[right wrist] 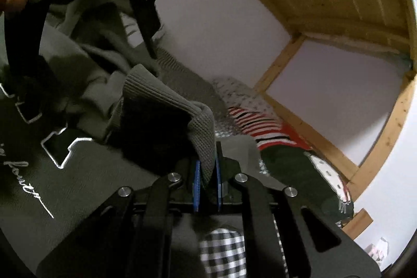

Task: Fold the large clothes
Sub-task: 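Grasp the ribbed sleeve cuff with the right gripper and lift it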

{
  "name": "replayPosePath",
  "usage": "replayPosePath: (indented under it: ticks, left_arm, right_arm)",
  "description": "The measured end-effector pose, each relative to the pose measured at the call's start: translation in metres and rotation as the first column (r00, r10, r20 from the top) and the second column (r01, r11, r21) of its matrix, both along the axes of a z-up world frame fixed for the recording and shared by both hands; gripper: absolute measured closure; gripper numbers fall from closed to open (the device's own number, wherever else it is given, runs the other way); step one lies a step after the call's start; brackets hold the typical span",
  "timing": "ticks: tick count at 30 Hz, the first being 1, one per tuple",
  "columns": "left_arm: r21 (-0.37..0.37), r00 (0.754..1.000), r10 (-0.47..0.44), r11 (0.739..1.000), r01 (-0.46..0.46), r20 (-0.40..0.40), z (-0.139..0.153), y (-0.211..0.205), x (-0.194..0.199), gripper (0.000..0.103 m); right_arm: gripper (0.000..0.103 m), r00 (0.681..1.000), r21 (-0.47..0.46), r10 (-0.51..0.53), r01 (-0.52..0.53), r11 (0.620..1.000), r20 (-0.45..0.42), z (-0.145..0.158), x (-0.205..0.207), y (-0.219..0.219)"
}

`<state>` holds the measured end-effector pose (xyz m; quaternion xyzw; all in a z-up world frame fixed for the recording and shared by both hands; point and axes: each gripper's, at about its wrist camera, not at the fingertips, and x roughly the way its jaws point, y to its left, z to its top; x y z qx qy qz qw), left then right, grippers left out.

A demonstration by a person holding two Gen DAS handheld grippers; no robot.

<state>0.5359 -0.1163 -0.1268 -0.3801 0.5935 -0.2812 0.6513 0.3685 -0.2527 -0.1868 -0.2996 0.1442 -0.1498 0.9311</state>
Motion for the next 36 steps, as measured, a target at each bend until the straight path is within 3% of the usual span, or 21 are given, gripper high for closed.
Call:
replayPosePath:
  ticks: [2, 4, 5, 9, 12, 16, 18, 19, 23, 28, 32, 36]
  left_arm:
    - [-0.038, 0.999, 0.030, 0.999, -0.030, -0.012, 0.005, 0.003, -0.006, 0.006]
    - [-0.222, 0.997, -0.012, 0.975, -0.007, -0.082, 0.004, -0.003, -0.014, 0.006]
    - [-0.263, 0.994, -0.030, 0.965, 0.001, -0.107, 0.004, -0.007, -0.015, 0.006]
    - [-0.288, 0.980, -0.037, 0.957, -0.021, -0.193, -0.006, -0.019, -0.033, 0.006]
    - [-0.403, 0.949, -0.060, 0.912, -0.074, -0.310, -0.025, -0.027, -0.040, 0.006]
    - [-0.420, 0.959, -0.046, 0.904, -0.080, -0.281, -0.025, -0.031, -0.020, 0.006]
    - [-0.393, 0.971, -0.034, 0.917, -0.064, -0.237, -0.016, -0.028, -0.009, 0.040]
    - [-0.380, 0.975, -0.044, 0.924, -0.043, -0.217, -0.013, -0.025, -0.006, 0.088]
    - [-0.314, 0.988, -0.093, 0.948, 0.051, -0.121, 0.003, -0.020, 0.001, 0.089]
    - [-0.207, 0.998, -0.060, 0.976, 0.060, 0.005, 0.035, 0.024, 0.016, 0.089]
    - [-0.018, 0.989, -0.059, 0.998, 0.062, 0.135, 0.072, 0.073, 0.026, 0.089]
    - [0.145, 0.976, -0.042, 0.989, 0.011, 0.213, 0.101, 0.145, 0.033, 0.089]
  right_arm:
    - [0.093, 1.000, 0.002, 0.005, -0.006, 1.000, 0.028, 0.007, -0.005, 0.000]
    - [0.093, 0.998, -0.006, 0.019, -0.019, 1.000, 0.056, 0.011, -0.008, 0.003]
    - [0.093, 0.998, -0.009, 0.020, -0.019, 1.000, 0.061, 0.012, -0.009, 0.005]
    - [0.093, 0.997, 0.002, 0.001, -0.001, 1.000, 0.080, 0.022, -0.008, 0.001]
    - [0.093, 0.993, -0.007, 0.039, -0.038, 0.999, 0.113, 0.026, -0.013, 0.004]
    - [0.093, 0.982, -0.036, 0.104, -0.099, 0.994, 0.158, 0.021, -0.038, 0.009]
    - [0.093, 0.980, -0.051, 0.124, -0.117, 0.992, 0.158, 0.021, -0.049, 0.012]
    - [0.093, 0.981, -0.060, 0.130, -0.122, 0.991, 0.145, 0.020, -0.053, 0.014]
    - [0.093, 0.986, -0.080, 0.134, -0.127, 0.989, 0.097, 0.021, -0.051, 0.020]
    - [0.093, 0.985, -0.088, 0.167, -0.162, 0.983, 0.041, 0.030, -0.038, 0.055]
    - [0.093, 0.976, -0.052, 0.215, -0.214, 0.975, 0.017, 0.049, -0.012, 0.110]
    - [0.093, 0.952, -0.010, 0.306, -0.306, 0.952, -0.015, 0.063, 0.010, 0.177]
